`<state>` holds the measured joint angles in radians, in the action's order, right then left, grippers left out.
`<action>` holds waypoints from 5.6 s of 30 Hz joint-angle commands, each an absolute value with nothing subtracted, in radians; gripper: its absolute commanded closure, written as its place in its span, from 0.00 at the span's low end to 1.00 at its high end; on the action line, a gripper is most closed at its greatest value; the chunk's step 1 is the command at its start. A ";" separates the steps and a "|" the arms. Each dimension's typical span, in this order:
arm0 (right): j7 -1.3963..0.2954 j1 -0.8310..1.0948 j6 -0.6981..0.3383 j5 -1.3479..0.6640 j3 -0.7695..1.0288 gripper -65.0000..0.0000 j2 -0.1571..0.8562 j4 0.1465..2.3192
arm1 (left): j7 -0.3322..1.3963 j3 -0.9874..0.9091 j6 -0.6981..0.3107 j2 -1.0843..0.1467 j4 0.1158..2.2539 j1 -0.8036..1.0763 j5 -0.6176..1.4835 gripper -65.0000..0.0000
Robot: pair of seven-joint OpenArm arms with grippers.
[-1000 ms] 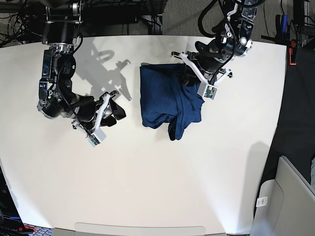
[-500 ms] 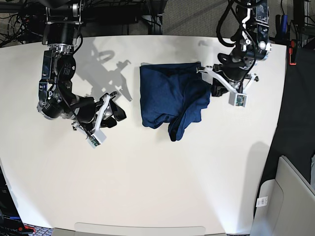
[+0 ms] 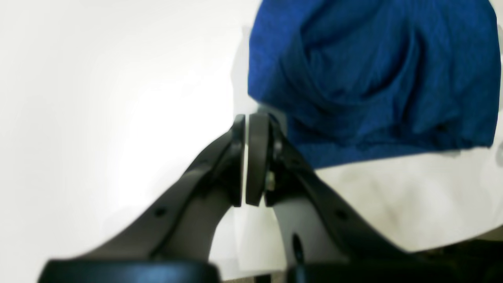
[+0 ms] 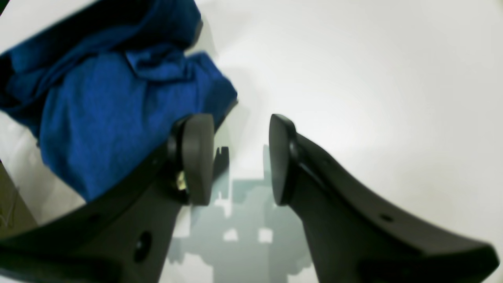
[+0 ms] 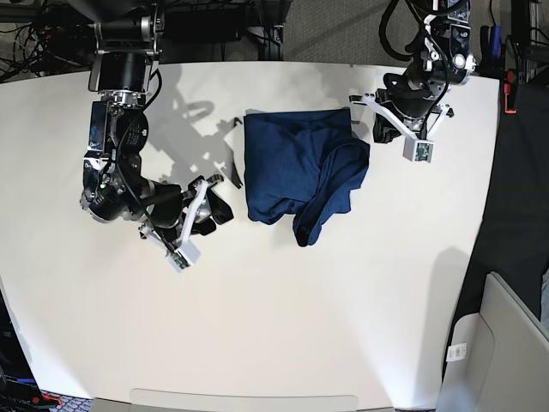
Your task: Fold the T-shirt properly
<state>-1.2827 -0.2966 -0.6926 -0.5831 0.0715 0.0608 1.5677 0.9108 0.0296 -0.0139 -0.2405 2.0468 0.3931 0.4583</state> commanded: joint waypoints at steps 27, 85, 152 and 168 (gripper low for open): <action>-1.268 -0.305 -0.698 -0.607 0.070 0.63 0.062 1.589 | 0.900 0.036 -0.021 -0.242 2.051 0.302 0.545 0.75; -1.162 -0.361 -0.698 -0.599 0.067 0.63 -0.025 1.484 | 0.987 0.044 -0.019 -0.242 2.072 0.292 0.690 1.00; -1.152 -0.088 -0.698 -0.723 0.400 0.84 0.068 1.653 | 0.832 0.452 -0.024 -0.206 1.474 -0.240 0.685 0.99; -1.148 -0.130 -0.698 -0.716 0.328 0.84 0.059 1.649 | 0.722 0.450 -0.018 -0.351 1.380 -0.251 0.684 0.99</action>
<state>-1.1732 -0.1104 -0.6922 -0.6914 0.3283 0.0521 1.6341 0.7296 0.4564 -0.0181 -0.3416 1.3685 -0.2340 0.6849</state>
